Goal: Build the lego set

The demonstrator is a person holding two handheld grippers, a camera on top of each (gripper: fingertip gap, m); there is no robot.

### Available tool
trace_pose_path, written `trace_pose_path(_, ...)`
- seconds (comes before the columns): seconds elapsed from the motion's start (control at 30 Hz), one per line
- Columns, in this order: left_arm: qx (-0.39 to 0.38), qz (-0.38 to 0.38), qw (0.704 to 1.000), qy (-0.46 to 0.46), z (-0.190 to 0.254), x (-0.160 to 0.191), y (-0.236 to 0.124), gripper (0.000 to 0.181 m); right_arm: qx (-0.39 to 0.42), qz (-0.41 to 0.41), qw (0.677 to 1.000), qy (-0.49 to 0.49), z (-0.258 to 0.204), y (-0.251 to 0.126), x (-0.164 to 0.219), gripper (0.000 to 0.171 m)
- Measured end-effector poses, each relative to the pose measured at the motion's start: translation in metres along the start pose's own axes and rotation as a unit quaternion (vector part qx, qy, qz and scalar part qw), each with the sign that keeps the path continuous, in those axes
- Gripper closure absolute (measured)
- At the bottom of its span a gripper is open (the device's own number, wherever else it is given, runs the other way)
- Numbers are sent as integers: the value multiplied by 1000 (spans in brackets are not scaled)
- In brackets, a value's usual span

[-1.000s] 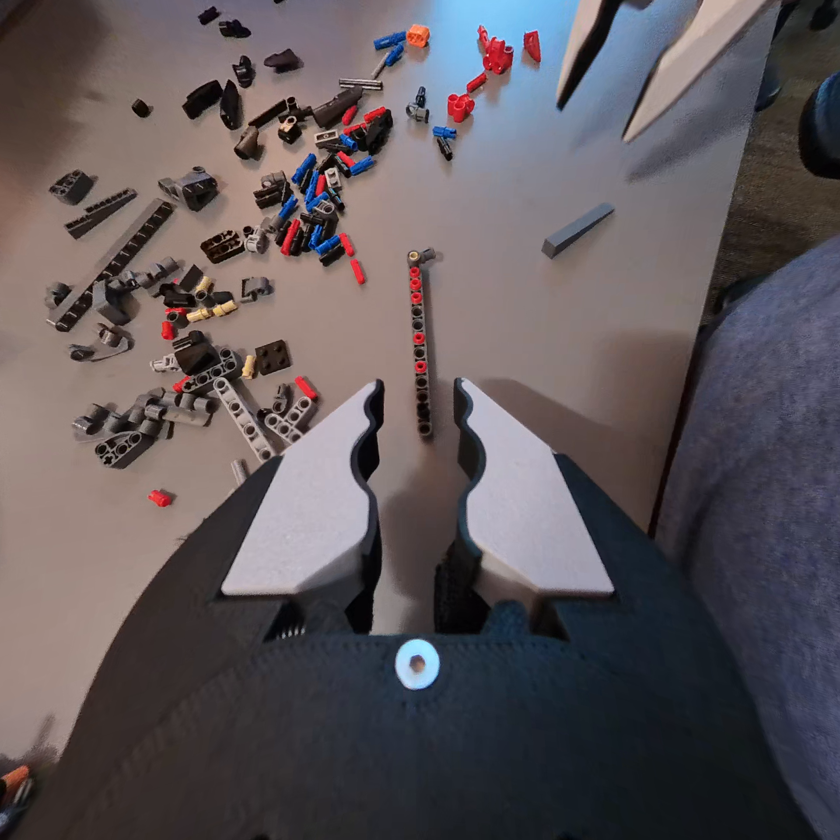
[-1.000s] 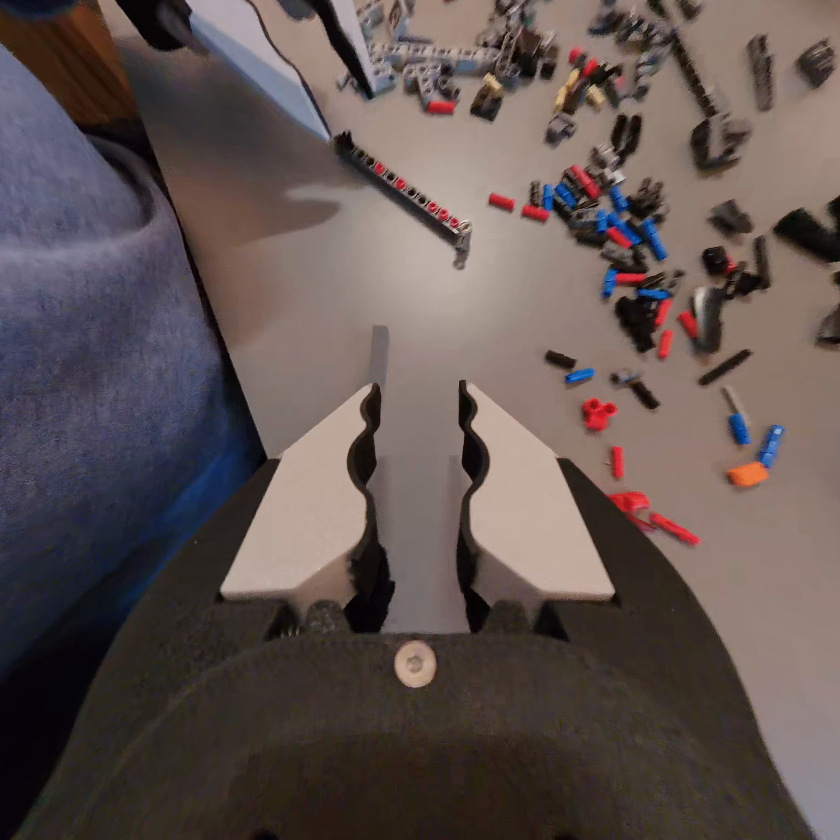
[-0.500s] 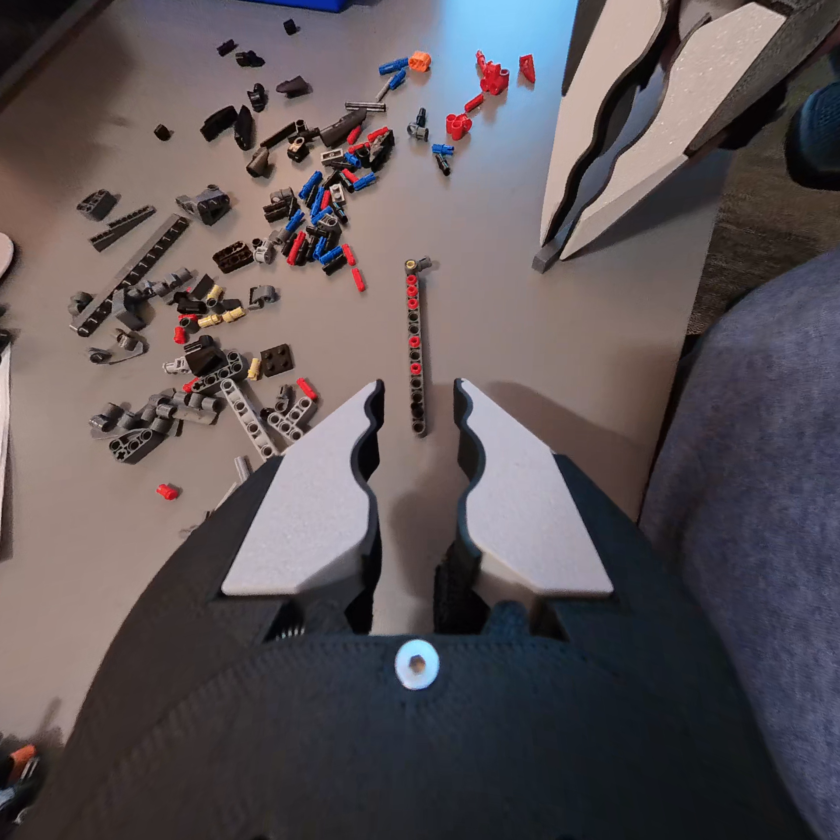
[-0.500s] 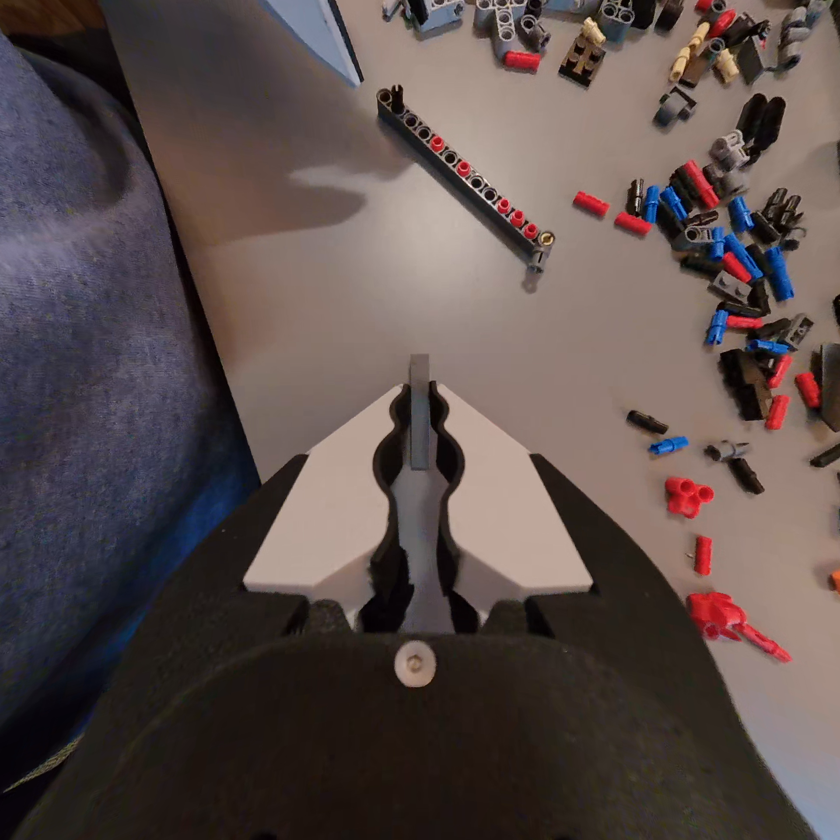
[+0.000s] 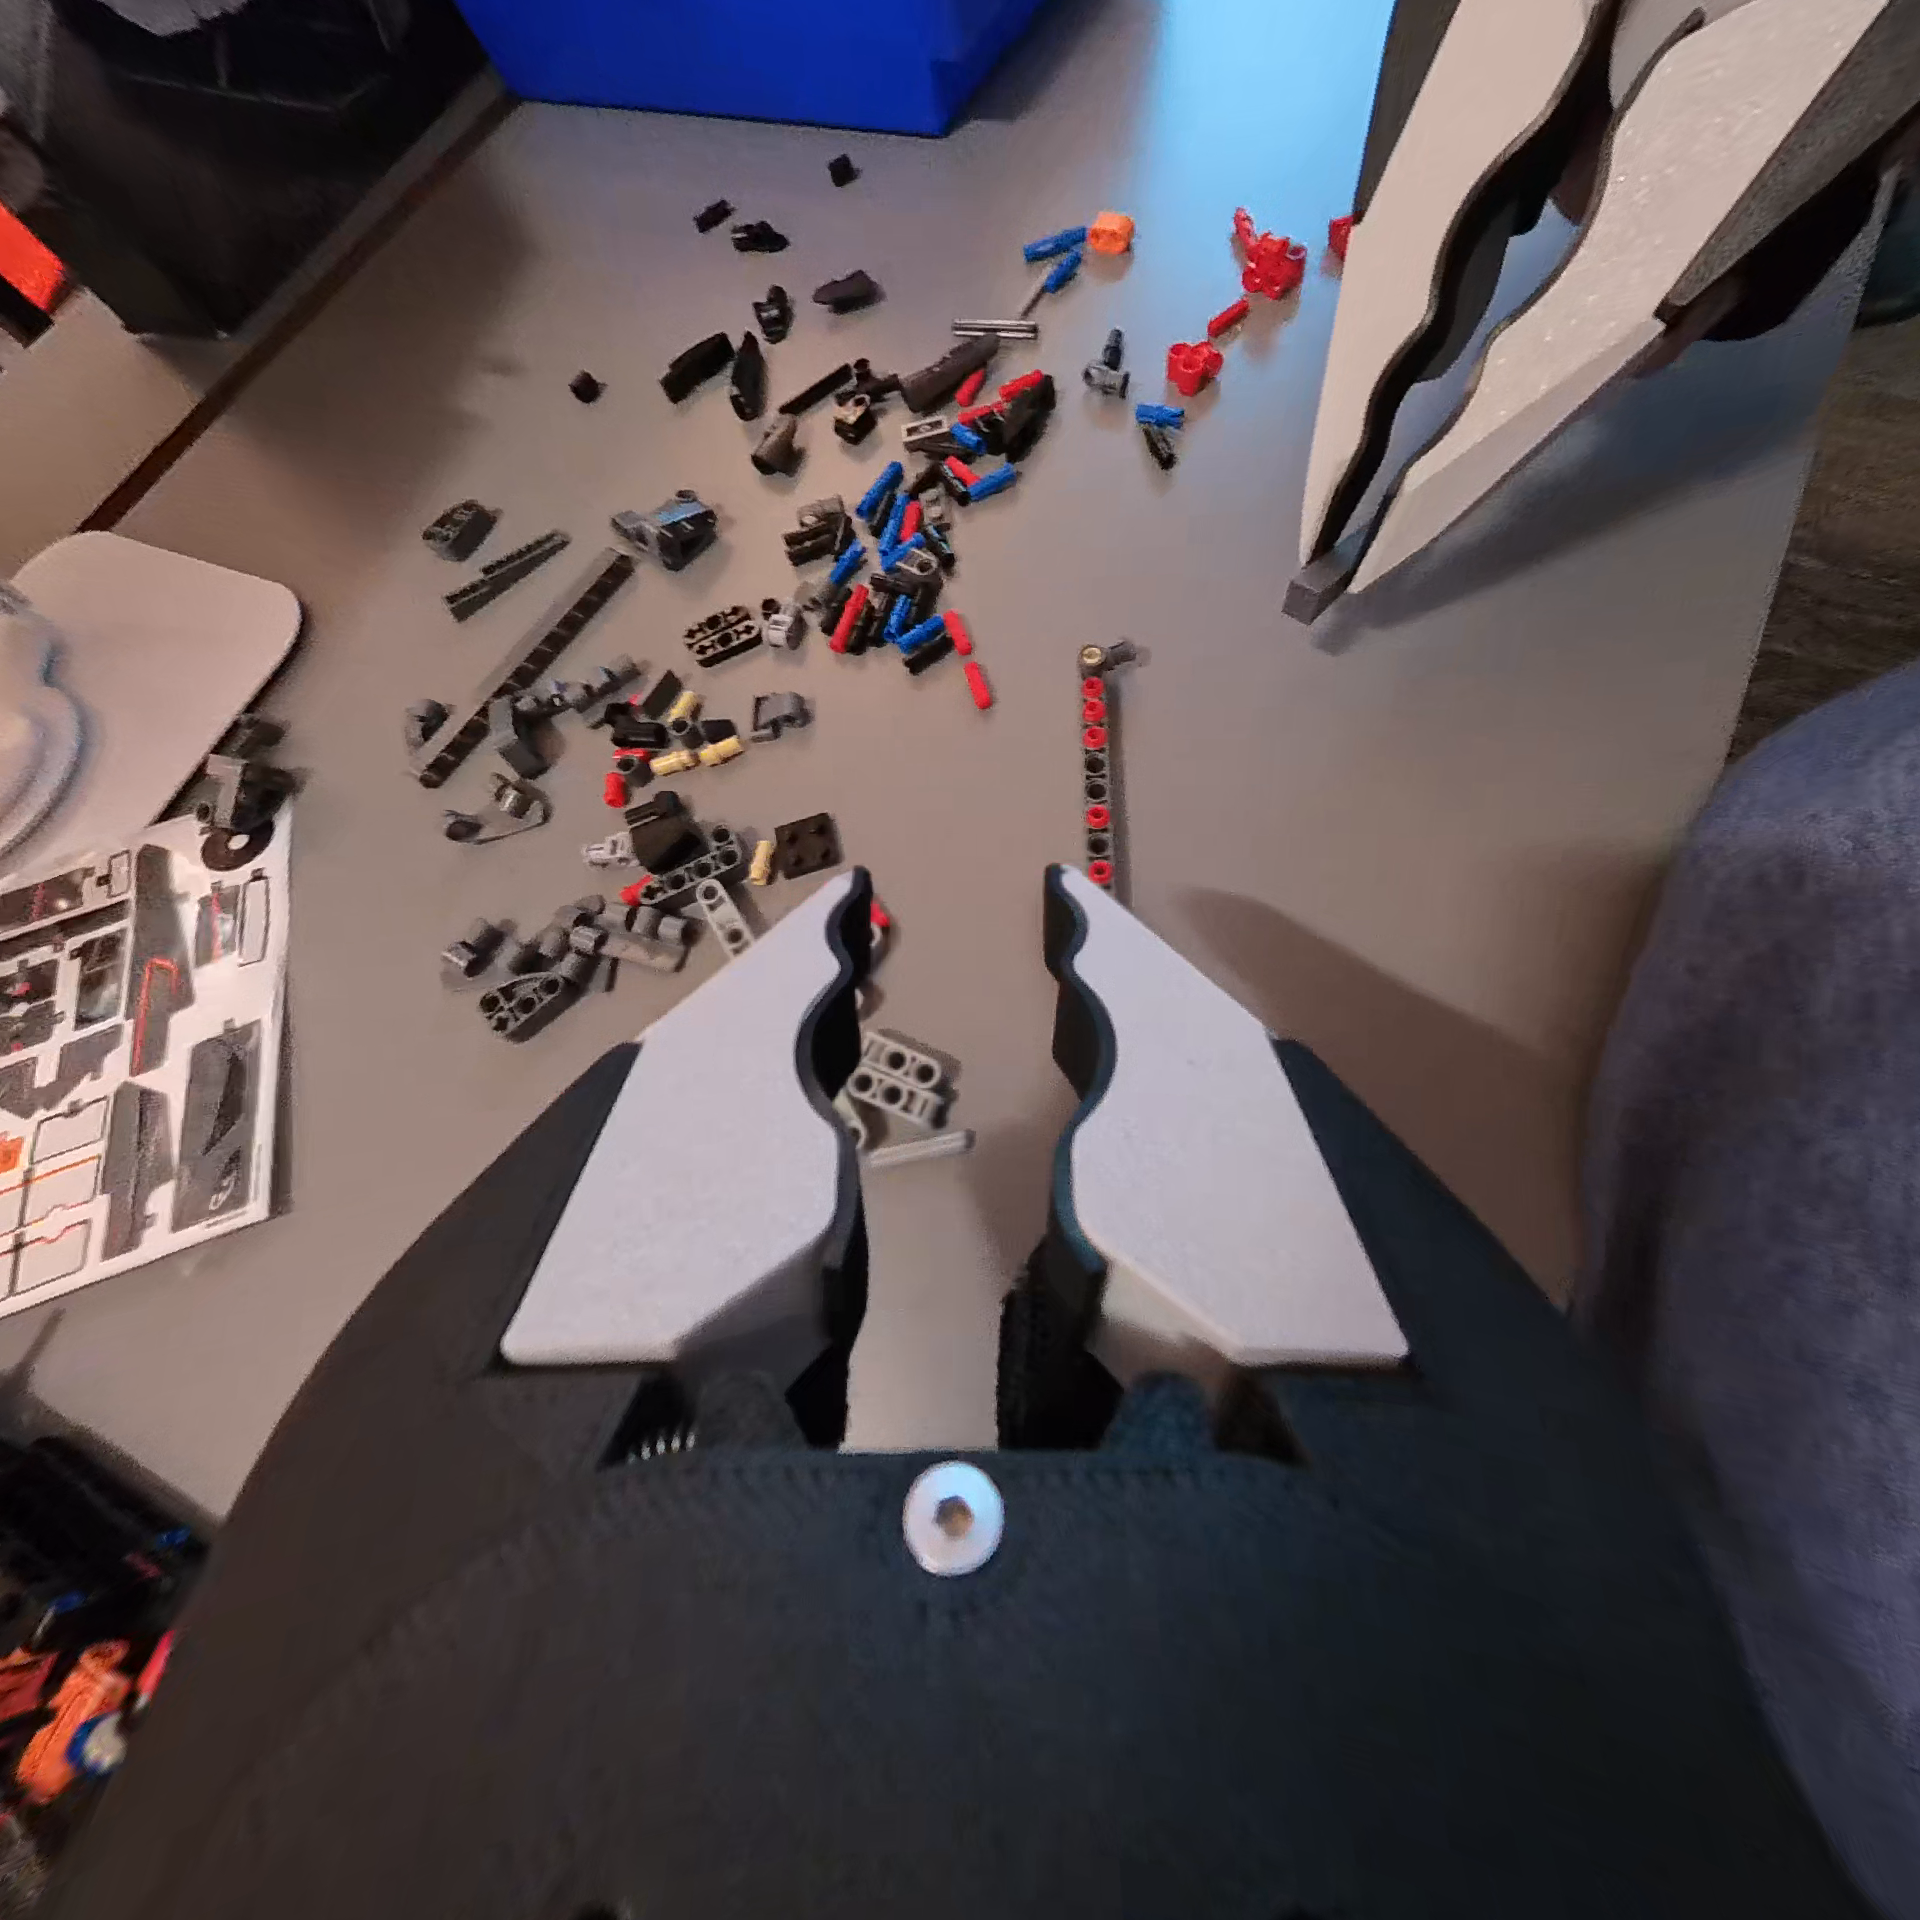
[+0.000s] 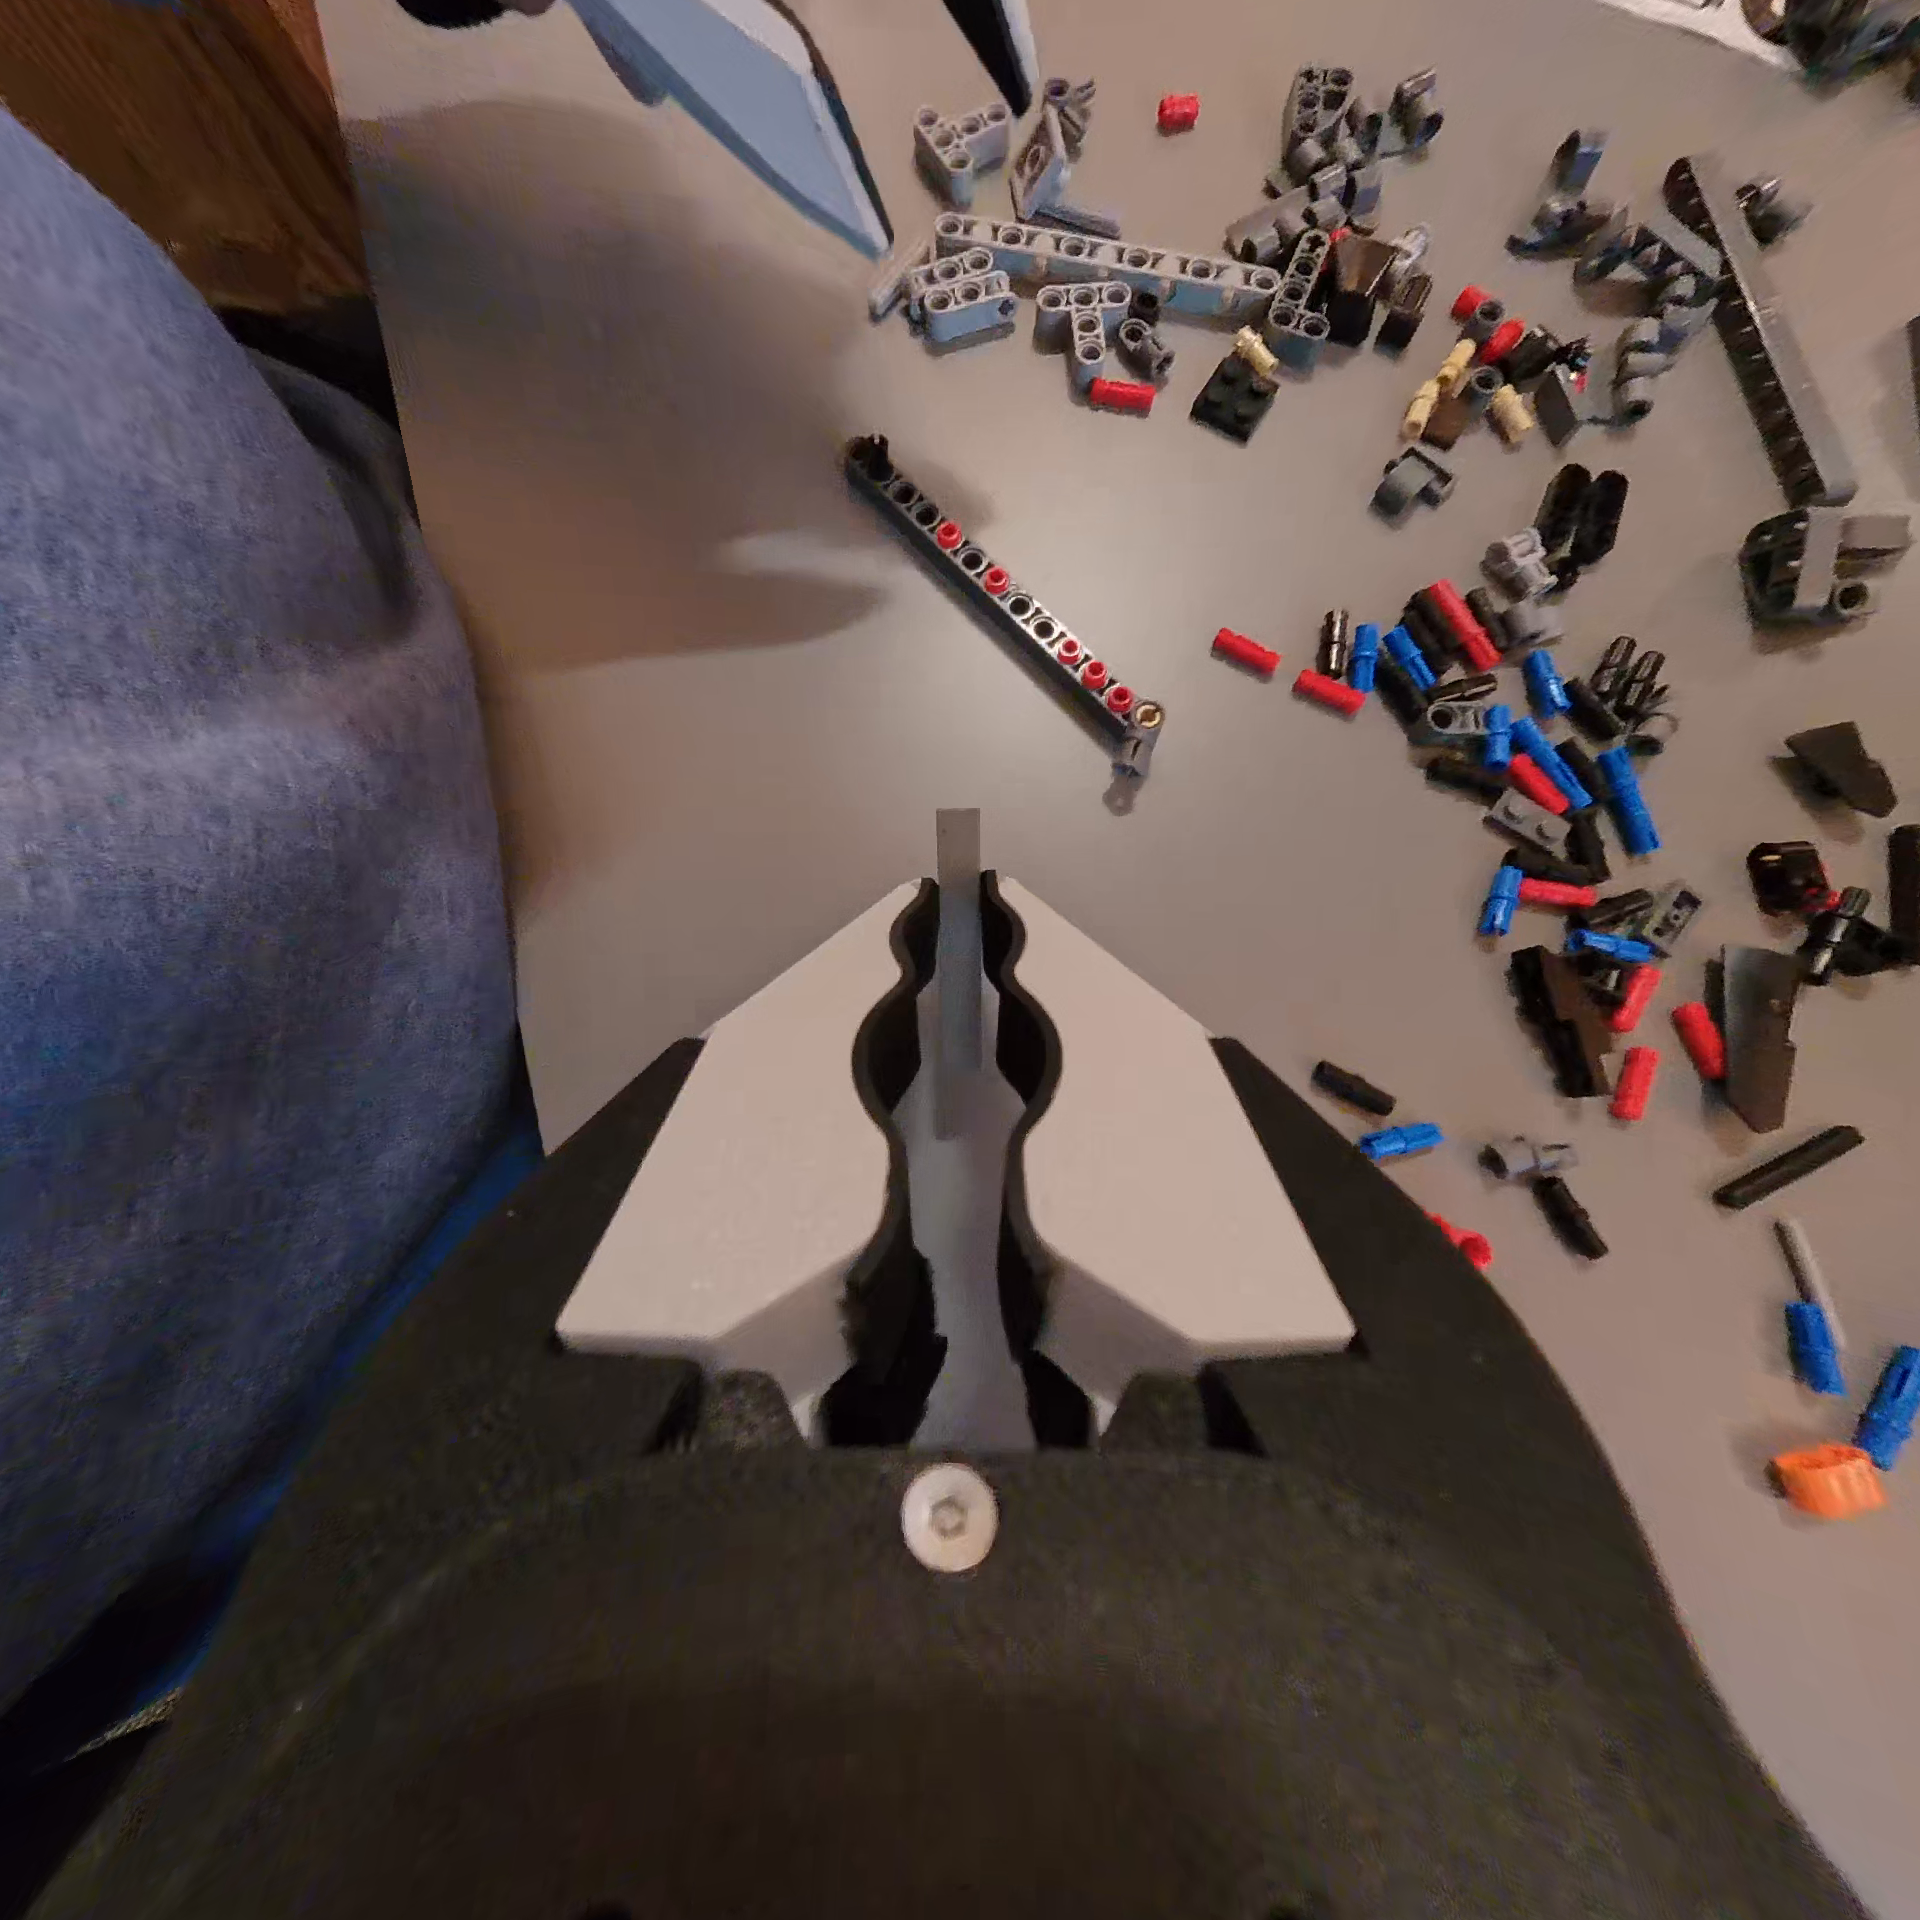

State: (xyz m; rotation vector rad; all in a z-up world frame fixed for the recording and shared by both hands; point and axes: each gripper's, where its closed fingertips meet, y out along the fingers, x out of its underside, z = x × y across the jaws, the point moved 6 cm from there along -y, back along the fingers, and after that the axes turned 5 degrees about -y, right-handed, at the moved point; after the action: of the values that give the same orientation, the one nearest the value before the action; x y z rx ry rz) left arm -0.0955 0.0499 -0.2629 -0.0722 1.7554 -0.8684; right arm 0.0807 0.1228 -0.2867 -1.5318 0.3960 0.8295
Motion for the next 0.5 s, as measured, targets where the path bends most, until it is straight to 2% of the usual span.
trace_pose_path(0.5, -4, -1, 999, -44, 7, 20, -10, 150, -10, 32, 999, -21, 15, -2, -19, 166)
